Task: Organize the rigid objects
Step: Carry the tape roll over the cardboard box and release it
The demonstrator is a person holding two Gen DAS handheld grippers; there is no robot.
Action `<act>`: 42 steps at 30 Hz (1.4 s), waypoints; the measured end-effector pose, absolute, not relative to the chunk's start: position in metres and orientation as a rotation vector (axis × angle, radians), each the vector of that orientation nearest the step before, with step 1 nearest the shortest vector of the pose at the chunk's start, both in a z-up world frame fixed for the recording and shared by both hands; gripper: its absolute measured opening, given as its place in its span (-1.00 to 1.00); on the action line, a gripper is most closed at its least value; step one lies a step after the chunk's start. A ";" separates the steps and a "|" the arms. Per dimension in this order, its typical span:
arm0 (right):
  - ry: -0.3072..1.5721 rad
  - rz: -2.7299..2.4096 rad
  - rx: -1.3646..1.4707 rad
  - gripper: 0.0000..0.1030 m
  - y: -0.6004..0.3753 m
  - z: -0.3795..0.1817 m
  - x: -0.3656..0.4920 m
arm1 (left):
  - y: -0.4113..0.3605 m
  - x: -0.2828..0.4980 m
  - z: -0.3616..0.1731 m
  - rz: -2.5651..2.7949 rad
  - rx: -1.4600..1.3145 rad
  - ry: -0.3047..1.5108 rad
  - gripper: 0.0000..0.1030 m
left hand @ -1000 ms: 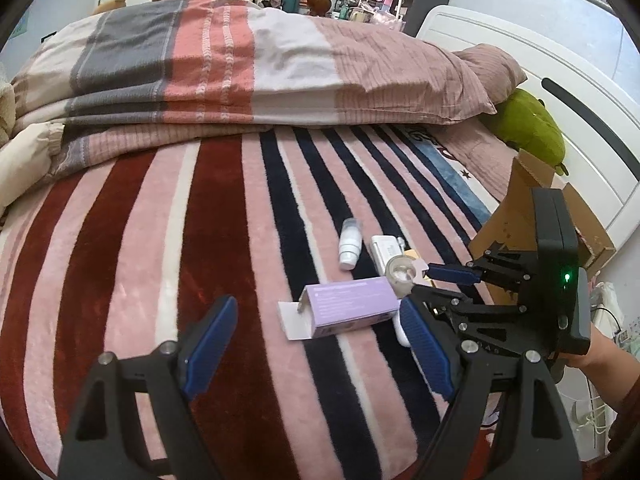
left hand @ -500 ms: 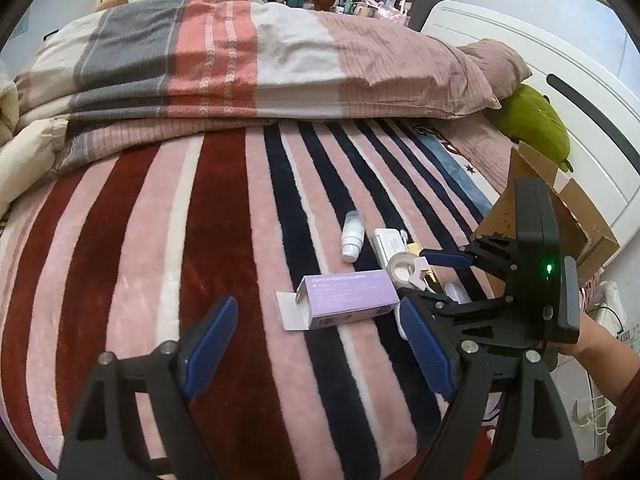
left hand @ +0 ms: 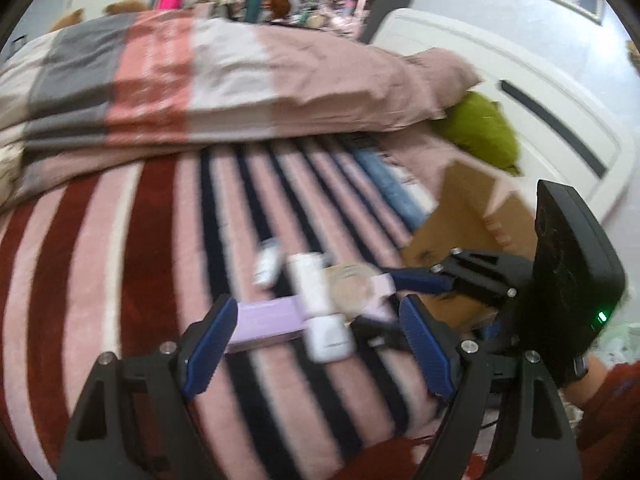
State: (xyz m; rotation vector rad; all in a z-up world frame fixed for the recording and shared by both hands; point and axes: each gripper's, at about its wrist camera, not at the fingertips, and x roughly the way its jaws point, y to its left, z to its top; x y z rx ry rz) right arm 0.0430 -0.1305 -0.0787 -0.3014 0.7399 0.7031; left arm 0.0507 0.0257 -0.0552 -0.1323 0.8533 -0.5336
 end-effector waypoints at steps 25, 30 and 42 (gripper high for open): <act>0.647 0.369 -0.160 -0.32 -0.323 -0.009 0.030 | -0.235 0.110 -0.019 -0.886 0.100 0.963 -0.16; 0.701 0.340 -0.170 0.20 -0.332 -0.018 0.039 | -0.239 0.112 -0.022 -0.819 0.135 0.945 0.46; 0.641 0.435 -0.167 0.24 -0.305 0.002 0.022 | -0.134 0.086 0.012 -0.680 0.065 0.808 0.54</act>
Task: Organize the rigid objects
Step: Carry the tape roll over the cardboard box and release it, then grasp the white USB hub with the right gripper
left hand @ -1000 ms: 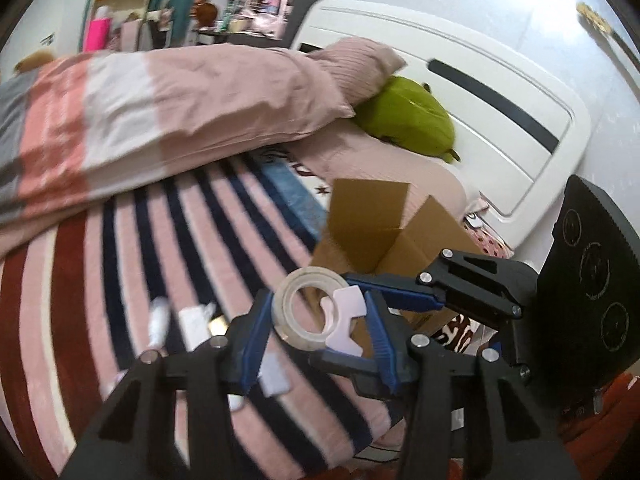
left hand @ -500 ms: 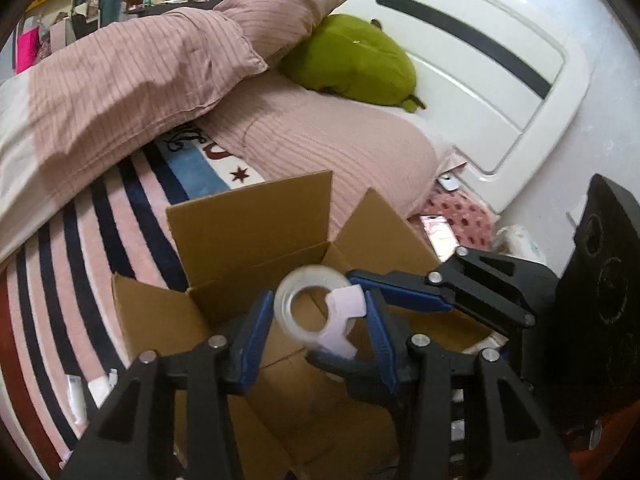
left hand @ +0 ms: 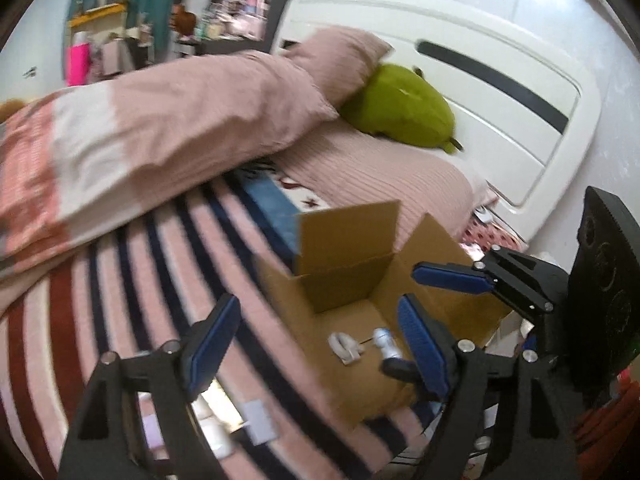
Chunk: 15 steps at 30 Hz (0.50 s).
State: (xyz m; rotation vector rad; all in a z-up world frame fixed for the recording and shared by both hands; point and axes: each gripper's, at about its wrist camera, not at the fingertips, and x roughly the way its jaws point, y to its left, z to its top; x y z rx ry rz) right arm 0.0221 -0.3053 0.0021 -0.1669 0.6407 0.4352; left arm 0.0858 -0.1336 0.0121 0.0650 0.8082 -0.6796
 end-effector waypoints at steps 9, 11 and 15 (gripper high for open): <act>0.653 0.697 -0.229 0.24 -0.191 0.008 0.020 | 0.003 0.054 -0.009 -0.429 -0.025 0.773 0.56; 0.680 0.739 -0.241 0.24 -0.168 -0.001 0.022 | 0.029 0.047 -0.023 -0.382 -0.040 0.778 0.57; 0.773 0.786 -0.229 0.24 -0.132 -0.038 0.032 | 0.064 0.036 -0.049 -0.336 -0.081 0.796 0.57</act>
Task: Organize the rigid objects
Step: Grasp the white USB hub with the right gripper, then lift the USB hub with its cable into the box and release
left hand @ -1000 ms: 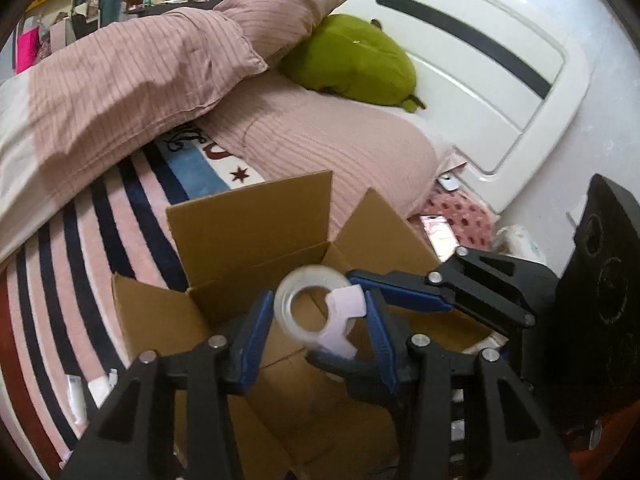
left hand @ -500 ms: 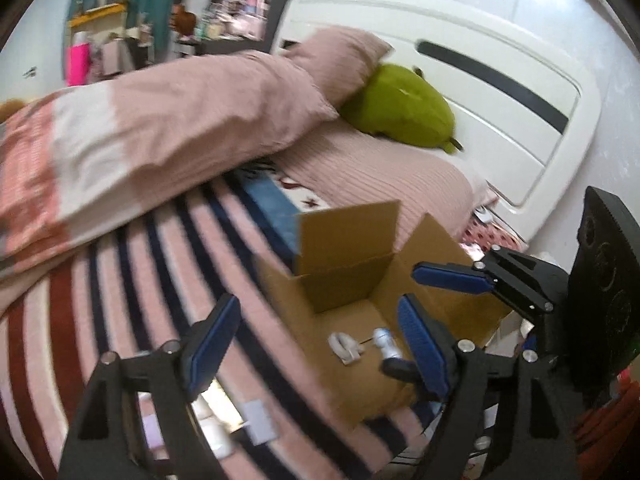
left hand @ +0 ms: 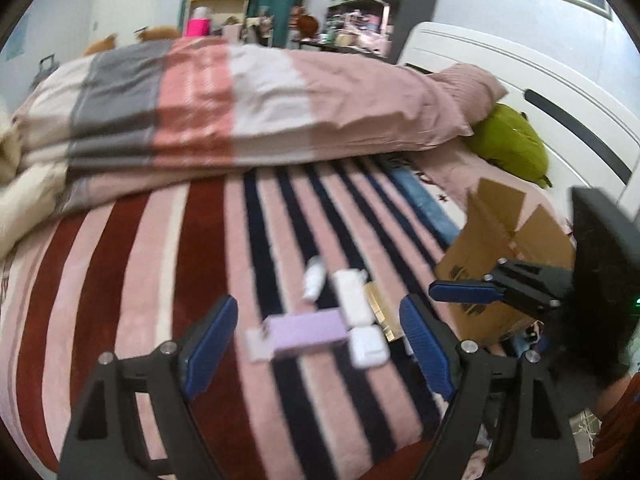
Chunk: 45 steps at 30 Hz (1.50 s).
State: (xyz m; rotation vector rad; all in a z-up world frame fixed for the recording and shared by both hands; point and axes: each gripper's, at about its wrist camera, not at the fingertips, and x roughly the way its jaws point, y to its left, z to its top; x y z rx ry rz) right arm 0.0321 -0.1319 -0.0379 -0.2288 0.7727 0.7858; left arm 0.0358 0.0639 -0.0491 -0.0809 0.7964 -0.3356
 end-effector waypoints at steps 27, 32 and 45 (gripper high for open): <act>1.013 0.371 -0.016 0.11 -0.189 -0.158 0.044 | 0.101 0.015 -0.093 -0.328 -0.199 0.823 0.57; 0.997 0.355 -0.031 -0.42 -0.189 -0.159 0.049 | 0.103 0.014 -0.094 -0.327 -0.204 0.822 0.57; 1.018 0.425 -0.123 -0.49 -0.172 -0.157 0.031 | 0.079 0.007 -0.086 -0.374 -0.178 0.832 0.57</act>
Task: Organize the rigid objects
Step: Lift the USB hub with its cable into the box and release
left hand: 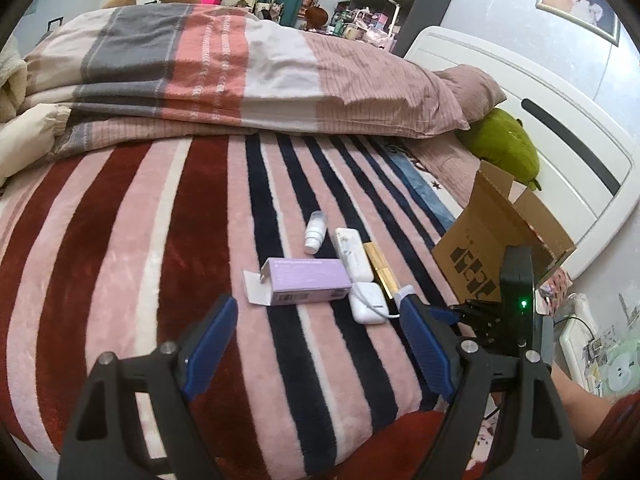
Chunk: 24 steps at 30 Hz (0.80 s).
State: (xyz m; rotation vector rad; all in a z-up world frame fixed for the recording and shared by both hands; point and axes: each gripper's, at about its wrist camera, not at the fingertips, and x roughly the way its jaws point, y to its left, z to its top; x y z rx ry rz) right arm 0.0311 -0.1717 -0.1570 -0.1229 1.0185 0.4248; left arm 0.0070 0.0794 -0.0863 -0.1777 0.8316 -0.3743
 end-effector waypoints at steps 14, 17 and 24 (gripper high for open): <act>0.890 0.513 -0.166 -0.52 -0.156 -0.125 0.020 | 0.064 0.010 -0.082 -0.454 -0.195 0.848 0.57; 0.848 0.581 -0.155 -0.52 -0.147 -0.096 0.014 | 0.055 0.009 -0.070 -0.494 -0.204 0.817 0.56; 0.754 0.704 -0.157 -0.52 -0.137 -0.040 0.003 | 0.031 0.019 -0.041 -0.556 -0.221 0.777 -0.51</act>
